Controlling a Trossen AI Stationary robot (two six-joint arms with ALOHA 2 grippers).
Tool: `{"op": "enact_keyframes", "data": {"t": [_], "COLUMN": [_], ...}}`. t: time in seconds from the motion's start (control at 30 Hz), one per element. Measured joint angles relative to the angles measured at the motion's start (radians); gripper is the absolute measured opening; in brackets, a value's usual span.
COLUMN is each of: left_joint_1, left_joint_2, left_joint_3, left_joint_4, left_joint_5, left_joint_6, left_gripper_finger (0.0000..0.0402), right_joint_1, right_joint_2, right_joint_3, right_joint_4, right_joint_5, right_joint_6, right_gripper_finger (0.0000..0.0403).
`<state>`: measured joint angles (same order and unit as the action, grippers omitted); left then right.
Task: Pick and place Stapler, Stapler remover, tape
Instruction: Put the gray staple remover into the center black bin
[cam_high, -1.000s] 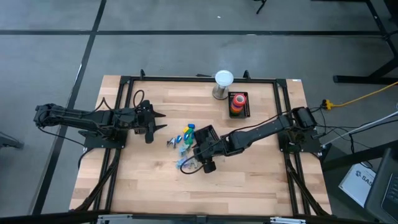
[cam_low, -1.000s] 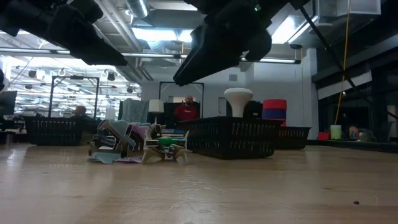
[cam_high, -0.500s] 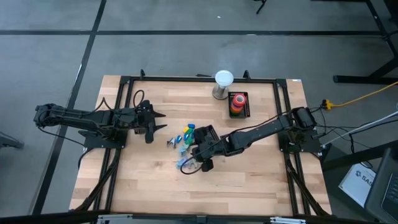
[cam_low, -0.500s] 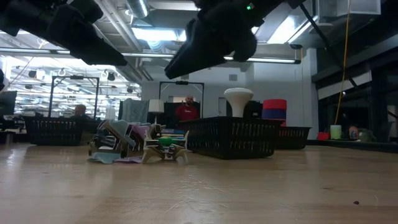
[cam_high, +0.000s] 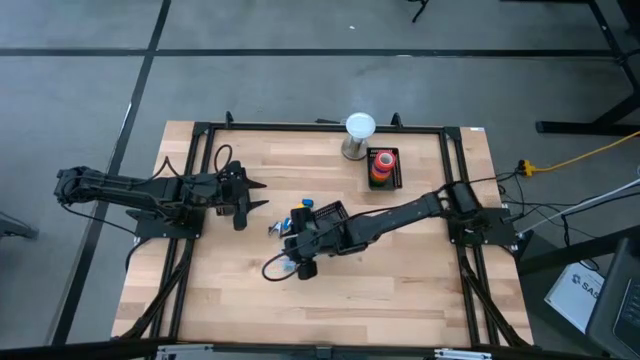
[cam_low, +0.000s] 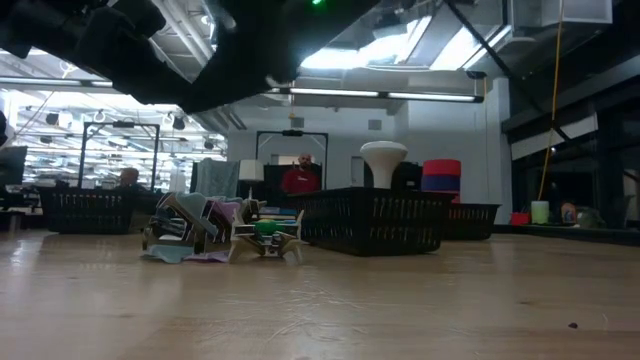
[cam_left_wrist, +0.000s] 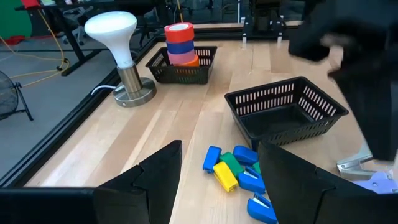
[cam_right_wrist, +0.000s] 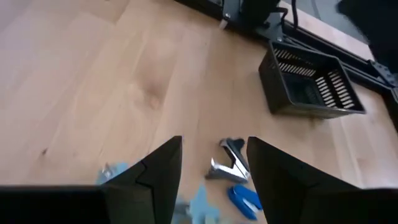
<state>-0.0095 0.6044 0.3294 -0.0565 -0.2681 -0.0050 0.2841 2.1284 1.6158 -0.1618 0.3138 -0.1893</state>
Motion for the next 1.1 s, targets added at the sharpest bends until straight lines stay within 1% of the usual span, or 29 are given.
{"op": "enact_keyframes", "data": {"t": [0.23, 0.3, 0.47, 0.6, 0.73, 0.93, 1.0, 1.1], "left_joint_1": [0.000, 0.000, 0.000, 0.000, 0.000, 0.000, 0.000, 0.000], "left_joint_2": [0.000, 0.000, 0.000, 0.000, 0.000, 0.000, 0.000, 0.000], "left_joint_3": [0.000, 0.000, 0.000, 0.000, 0.000, 0.000, 0.000, 0.000], "left_joint_4": [0.000, 0.000, 0.000, 0.000, 0.000, 0.000, 0.000, 0.000], "left_joint_5": [0.000, 0.000, 0.000, 0.000, 0.000, 0.000, 0.000, 0.000], "left_joint_6": [0.000, 0.000, 0.000, 0.000, 0.000, 0.000, 0.000, 0.000], "left_gripper_finger": [0.0210, 0.0210, 0.0210, 0.0210, 0.0210, 0.0210, 0.0210, 0.0210], "right_joint_1": [-0.003, -0.009, -0.036, -0.048, -0.047, -0.044, -0.043, -0.042], "right_joint_2": [0.119, 0.135, 0.135, 0.136, 0.136, 0.136, 0.136, 0.136], "right_joint_3": [0.128, 0.168, 0.269, 0.277, 0.270, 0.257, 0.257, 0.257], "right_joint_4": [-0.023, -0.102, -0.375, -0.457, -0.508, -0.570, -0.573, -0.564], "right_joint_5": [-0.004, -0.009, -0.034, -0.035, -0.082, -0.081, -0.079, -0.049], "right_joint_6": [0.006, 0.049, 0.132, 0.132, 0.131, 0.130, 0.106, 0.074], "right_gripper_finger": [0.0163, 0.0160, 0.0159, 0.0159, 0.0159, 0.0159, 0.0159, 0.0159]}}
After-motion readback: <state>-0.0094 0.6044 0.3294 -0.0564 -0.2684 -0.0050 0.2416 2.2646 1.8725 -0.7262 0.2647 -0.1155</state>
